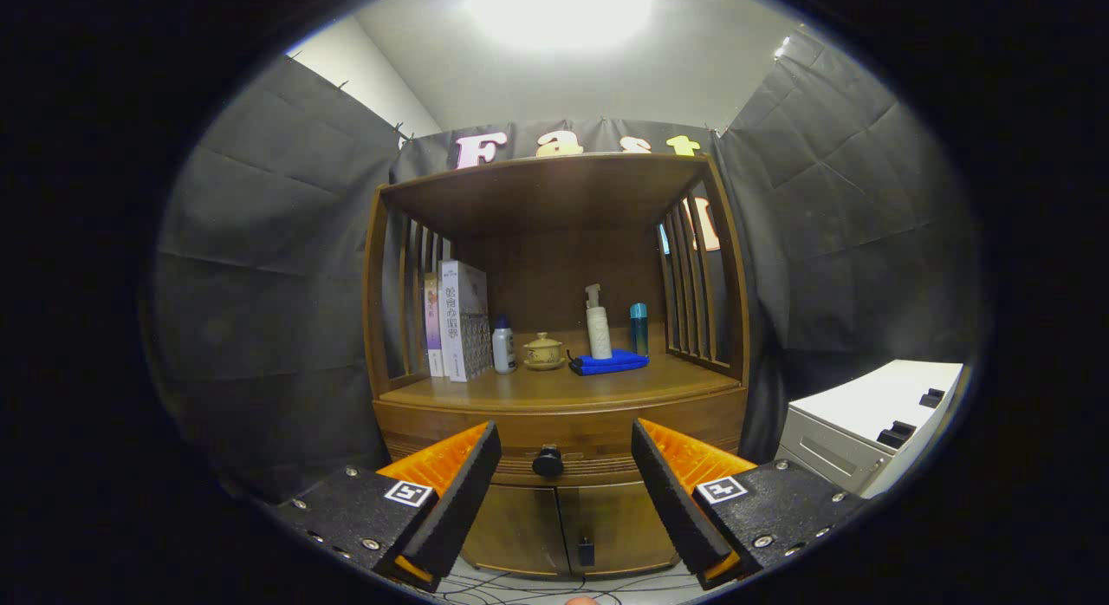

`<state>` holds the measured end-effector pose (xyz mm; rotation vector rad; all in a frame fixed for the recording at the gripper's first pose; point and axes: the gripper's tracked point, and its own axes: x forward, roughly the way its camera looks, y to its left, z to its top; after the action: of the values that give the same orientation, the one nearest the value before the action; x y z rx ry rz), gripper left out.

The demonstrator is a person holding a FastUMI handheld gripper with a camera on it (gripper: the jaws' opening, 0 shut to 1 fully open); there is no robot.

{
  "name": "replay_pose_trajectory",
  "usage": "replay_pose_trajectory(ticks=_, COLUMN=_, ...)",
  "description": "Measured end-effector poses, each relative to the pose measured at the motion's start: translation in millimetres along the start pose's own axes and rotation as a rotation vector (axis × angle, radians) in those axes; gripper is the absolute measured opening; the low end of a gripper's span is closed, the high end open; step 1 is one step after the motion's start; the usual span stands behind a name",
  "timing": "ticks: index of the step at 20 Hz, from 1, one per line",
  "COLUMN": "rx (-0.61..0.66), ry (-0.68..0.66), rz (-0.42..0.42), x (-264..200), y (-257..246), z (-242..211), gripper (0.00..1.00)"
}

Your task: Pull open the drawer, take out the items inside it, and place them on the countertop above the cabinet.

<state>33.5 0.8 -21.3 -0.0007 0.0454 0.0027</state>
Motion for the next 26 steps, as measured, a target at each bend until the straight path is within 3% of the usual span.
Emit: replay_pose_trajectory(ticks=26, rx=-0.02, ry=0.207, rz=0.058, x=98.5, y=14.3, z=-70.6, gripper=0.95)
